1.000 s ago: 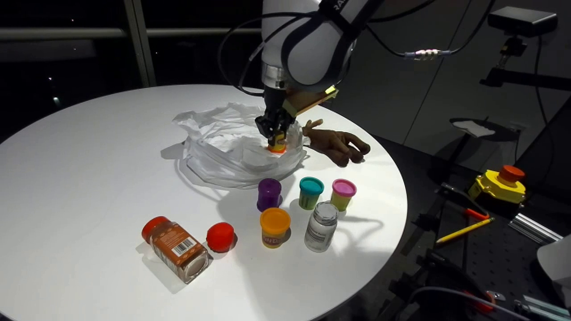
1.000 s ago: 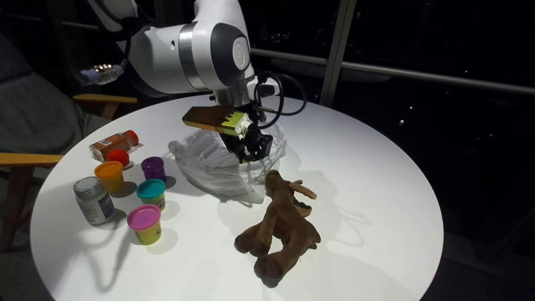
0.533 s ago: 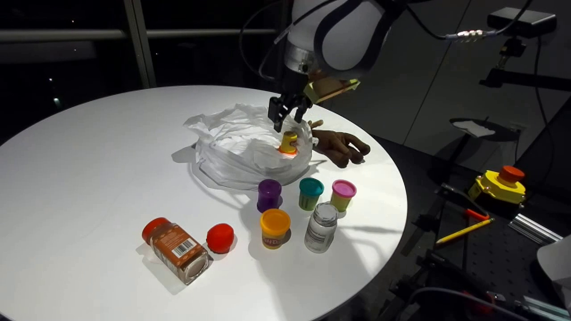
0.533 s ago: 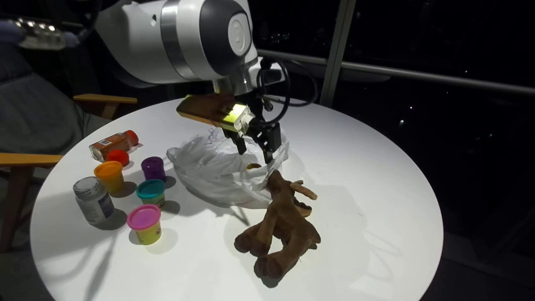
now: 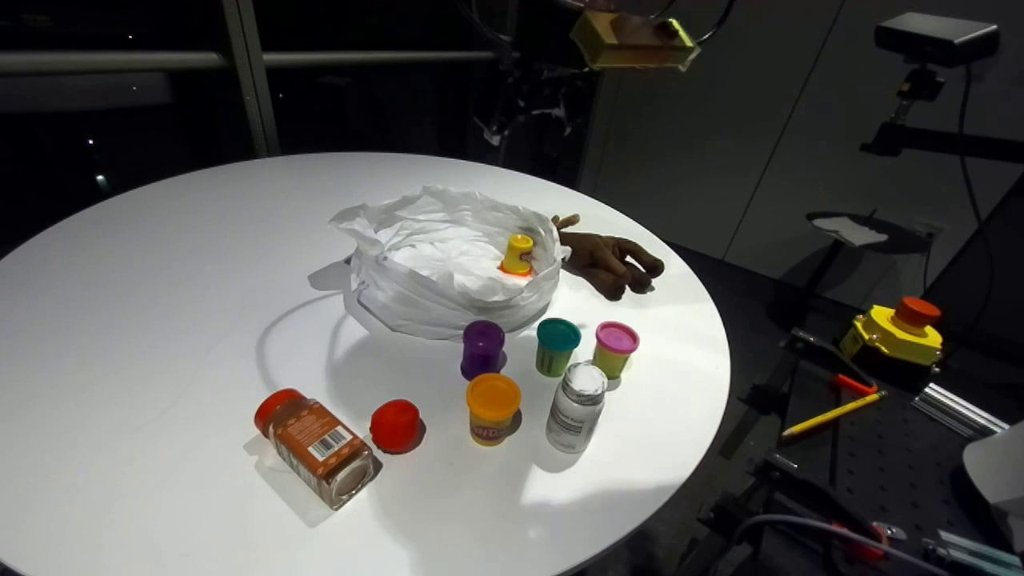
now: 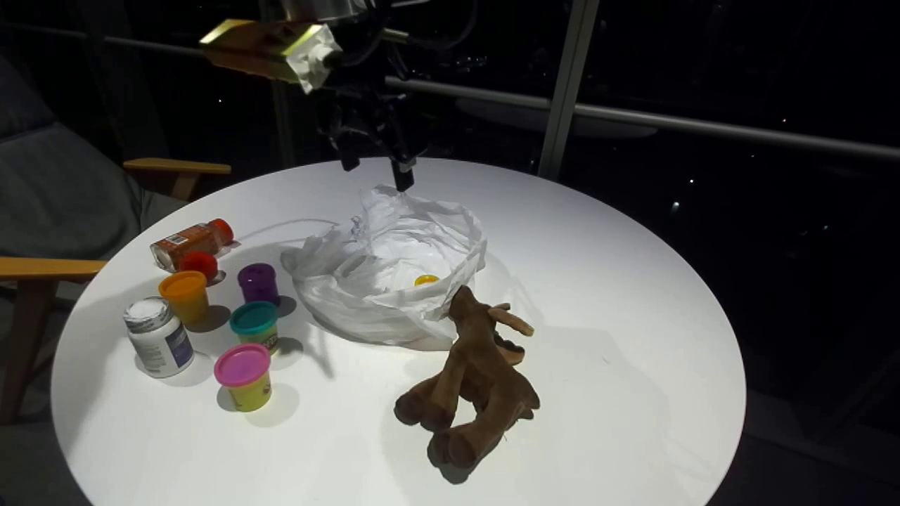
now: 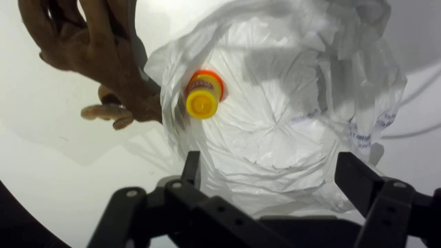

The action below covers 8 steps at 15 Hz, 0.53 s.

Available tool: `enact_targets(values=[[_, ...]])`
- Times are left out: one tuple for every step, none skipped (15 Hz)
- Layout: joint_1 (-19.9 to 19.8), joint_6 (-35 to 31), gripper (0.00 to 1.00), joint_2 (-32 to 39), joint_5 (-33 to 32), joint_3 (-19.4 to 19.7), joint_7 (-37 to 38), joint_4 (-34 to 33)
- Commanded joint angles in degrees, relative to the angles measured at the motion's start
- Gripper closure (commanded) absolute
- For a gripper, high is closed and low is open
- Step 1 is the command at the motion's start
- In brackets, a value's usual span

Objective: Put all the objects on the table into the plastic bag

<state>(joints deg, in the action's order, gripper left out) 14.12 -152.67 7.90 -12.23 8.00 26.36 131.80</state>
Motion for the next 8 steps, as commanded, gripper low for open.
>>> enact_targets(values=[[-3.14,6.03,0.0,-7.3,6.59,-5.7,-2.89,8.78],[-3.63,7.15,0.0,-7.99,8.07,-6.71,-3.71,10.59],[-4.1,6.78,0.0,-8.3,8.89,-7.53,-4.16,12.85],[-4.49,6.05,0.0,-8.37,8.84,-8.1,-4.09,14.65],[-4.87,4.52,0.0,-8.14,7.69,-8.51,-3.56,16.67],[-5.23,3.09,0.0,-7.71,6.07,-8.77,-3.11,18.42],[-5.53,1.9,0.0,-7.11,5.17,-8.98,-3.24,19.74],[-5.75,0.17,0.0,-7.05,3.73,-9.08,-3.4,21.24]])
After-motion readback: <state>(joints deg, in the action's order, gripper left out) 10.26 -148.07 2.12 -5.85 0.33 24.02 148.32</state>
